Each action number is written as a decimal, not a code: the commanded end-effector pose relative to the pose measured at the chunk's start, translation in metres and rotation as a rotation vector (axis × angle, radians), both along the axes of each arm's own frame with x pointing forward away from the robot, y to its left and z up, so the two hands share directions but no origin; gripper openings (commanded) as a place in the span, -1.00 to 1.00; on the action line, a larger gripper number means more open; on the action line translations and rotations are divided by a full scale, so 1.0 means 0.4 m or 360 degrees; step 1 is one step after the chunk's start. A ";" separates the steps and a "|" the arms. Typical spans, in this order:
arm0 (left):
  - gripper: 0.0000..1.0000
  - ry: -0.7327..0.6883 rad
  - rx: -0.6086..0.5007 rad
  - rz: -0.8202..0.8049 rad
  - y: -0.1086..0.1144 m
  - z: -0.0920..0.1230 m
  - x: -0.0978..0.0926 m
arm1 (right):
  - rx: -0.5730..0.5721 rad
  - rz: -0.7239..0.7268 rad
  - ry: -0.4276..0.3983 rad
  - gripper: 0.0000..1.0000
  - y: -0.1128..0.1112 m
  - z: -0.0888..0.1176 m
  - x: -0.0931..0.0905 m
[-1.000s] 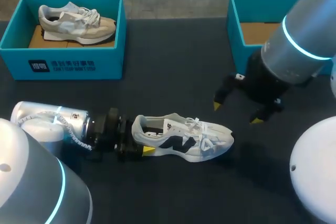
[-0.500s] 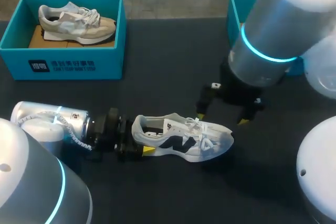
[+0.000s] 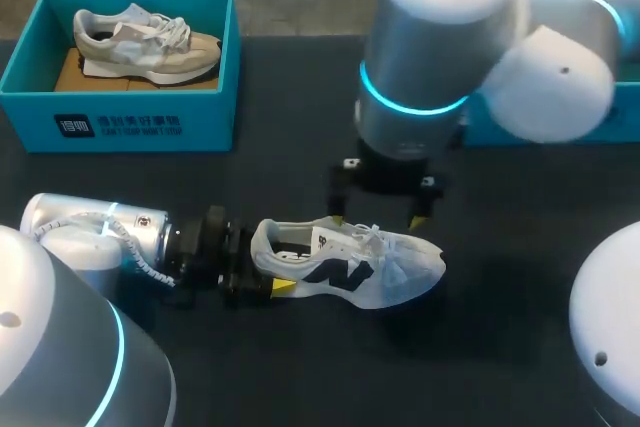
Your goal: Take the shoe out of the shoebox, open the shoe tongue, remove and reinsert the insole, then place the shoe into the shoebox
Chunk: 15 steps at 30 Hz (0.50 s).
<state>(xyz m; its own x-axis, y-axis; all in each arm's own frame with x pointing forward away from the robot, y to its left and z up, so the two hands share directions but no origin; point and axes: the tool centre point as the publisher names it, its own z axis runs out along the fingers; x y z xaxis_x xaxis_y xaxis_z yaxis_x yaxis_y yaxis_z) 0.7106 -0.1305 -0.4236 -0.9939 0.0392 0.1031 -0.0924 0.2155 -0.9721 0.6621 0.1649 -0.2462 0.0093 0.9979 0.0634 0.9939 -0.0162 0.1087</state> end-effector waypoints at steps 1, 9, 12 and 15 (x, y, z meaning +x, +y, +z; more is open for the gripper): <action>-1.00 0.0002 0.0003 -0.0003 -0.001 -0.006 0.010 | -0.0167 -0.0018 0.0029 1.00 0.083 -0.036 0.024; -1.00 0.0002 0.0003 -0.0003 -0.001 -0.006 0.010 | -0.0167 -0.0018 0.0029 1.00 0.083 -0.036 0.024; -1.00 0.0002 0.0003 -0.0003 -0.001 -0.006 0.010 | -0.0167 -0.0018 0.0029 1.00 0.083 -0.036 0.024; -1.00 0.0002 0.0003 -0.0003 -0.001 -0.006 0.010 | -0.0303 -0.0043 0.0044 1.00 0.112 -0.039 0.028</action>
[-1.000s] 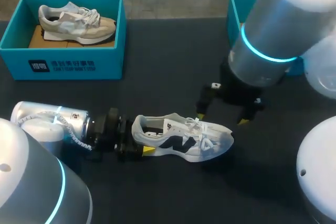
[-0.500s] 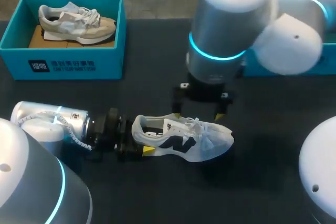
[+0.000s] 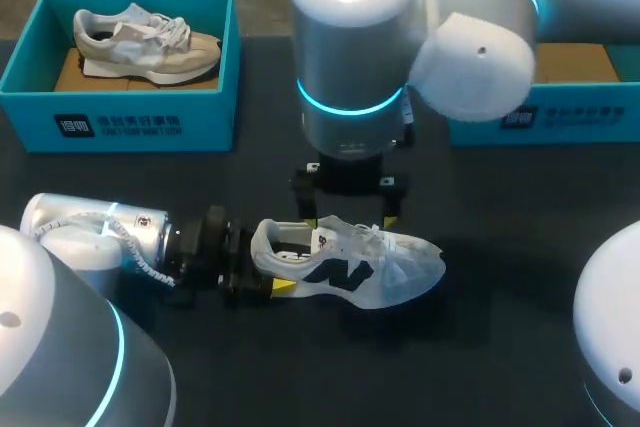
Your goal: Take the shoe out of the shoebox, open the shoe tongue, remove and reinsert the insole, then place the shoe into the shoebox
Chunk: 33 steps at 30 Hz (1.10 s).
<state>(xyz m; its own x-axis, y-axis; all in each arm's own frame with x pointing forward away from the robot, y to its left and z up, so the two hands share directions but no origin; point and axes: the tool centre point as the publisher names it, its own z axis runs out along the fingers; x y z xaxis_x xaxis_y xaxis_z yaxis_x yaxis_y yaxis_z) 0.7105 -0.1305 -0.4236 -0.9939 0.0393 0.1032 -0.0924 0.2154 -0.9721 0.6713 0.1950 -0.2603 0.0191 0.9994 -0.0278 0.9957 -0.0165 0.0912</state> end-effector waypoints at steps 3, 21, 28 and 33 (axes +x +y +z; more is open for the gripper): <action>-1.00 0.0002 0.0003 -0.0003 -0.001 -0.007 0.010 | -0.0230 -0.0051 0.0020 1.00 0.053 -0.014 0.010; -1.00 0.0002 0.0003 -0.0003 -0.001 -0.007 0.010 | -0.0492 -0.0169 -0.0041 1.00 0.101 -0.069 0.002; -1.00 0.0002 0.0003 -0.0003 -0.001 -0.007 0.010 | -0.0580 -0.0223 -0.0028 1.00 0.102 -0.090 0.003; -1.00 0.0002 0.0003 -0.0003 -0.001 -0.007 0.010 | -0.0613 -0.0261 -0.0055 1.00 0.099 -0.108 0.011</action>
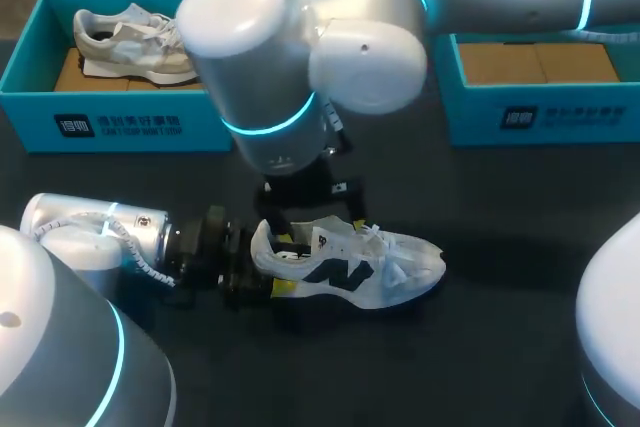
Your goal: Take the shoe out of the shoebox, open the shoe tongue, remove and reinsert the insole, then place the shoe into the shoebox
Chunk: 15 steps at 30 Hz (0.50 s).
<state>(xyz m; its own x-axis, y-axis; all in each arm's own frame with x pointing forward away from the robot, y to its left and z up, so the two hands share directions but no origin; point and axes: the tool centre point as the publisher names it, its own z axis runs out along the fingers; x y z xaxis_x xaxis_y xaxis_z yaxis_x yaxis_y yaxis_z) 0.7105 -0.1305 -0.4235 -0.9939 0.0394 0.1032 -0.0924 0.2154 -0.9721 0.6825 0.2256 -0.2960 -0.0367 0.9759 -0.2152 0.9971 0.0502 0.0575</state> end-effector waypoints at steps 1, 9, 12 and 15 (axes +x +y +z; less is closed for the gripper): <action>-1.00 0.0002 0.0003 -0.0002 -0.001 -0.007 0.010 | -0.0319 -0.0332 -0.0148 1.00 0.022 -0.022 -0.016; -1.00 0.0002 0.0003 -0.0002 -0.001 -0.007 0.010 | -0.0338 -0.0385 -0.0185 1.00 0.004 -0.047 -0.003; -1.00 0.0002 0.0003 -0.0002 -0.001 -0.007 0.010 | -0.0362 -0.0400 -0.0196 1.00 0.002 -0.050 0.005; -1.00 0.0002 0.0003 -0.0002 -0.001 -0.007 0.010 | -0.0392 -0.0413 -0.0205 1.00 0.006 -0.054 0.015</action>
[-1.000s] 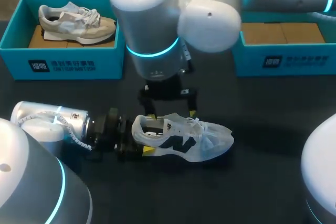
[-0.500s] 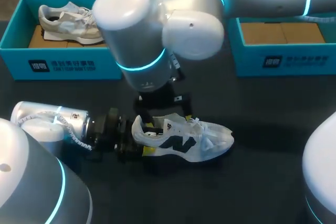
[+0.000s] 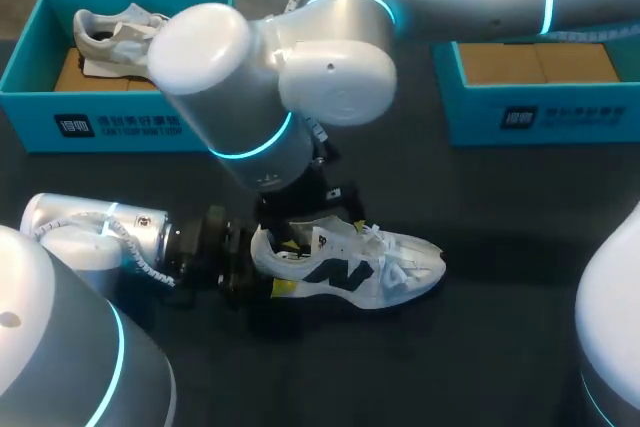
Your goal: Take the shoe out of the shoebox, open the shoe tongue, remove and reinsert the insole, then place the shoe into the shoebox
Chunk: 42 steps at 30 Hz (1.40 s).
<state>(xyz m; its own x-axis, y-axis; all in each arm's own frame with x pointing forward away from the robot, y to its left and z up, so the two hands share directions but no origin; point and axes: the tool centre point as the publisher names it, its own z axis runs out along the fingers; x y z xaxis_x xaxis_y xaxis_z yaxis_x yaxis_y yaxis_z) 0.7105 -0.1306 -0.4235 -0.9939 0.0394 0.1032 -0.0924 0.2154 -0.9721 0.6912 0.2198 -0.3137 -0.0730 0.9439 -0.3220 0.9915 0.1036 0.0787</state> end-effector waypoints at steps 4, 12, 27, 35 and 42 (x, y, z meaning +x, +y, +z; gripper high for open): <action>-1.00 0.0002 0.0003 -0.0002 -0.001 -0.007 0.010 | -0.0221 -0.0502 -0.0198 1.00 0.021 -0.021 0.003; -1.00 0.0002 0.0003 -0.0002 -0.001 -0.007 0.010 | -0.0247 -0.0548 -0.0235 1.00 0.014 -0.030 0.014; -1.00 0.0002 0.0003 -0.0002 -0.001 -0.007 0.010 | -0.0219 -0.0627 -0.0261 1.00 -0.027 -0.054 0.010; -1.00 0.0002 0.0003 -0.0002 -0.001 -0.007 0.010 | -0.0183 -0.0664 -0.0269 1.00 -0.053 -0.061 0.008; -1.00 0.0002 0.0003 -0.0002 -0.001 -0.007 0.010 | -0.0160 -0.0706 -0.0284 1.00 -0.083 -0.047 -0.005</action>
<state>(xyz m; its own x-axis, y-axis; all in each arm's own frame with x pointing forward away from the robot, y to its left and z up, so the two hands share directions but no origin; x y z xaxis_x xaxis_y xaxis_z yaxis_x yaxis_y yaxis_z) 0.7105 -0.1306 -0.4235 -0.9939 0.0395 0.1032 -0.0924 0.2153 -0.9722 0.6963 0.1955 -0.3363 -0.0733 0.8763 -0.4761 0.9939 0.1037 0.0379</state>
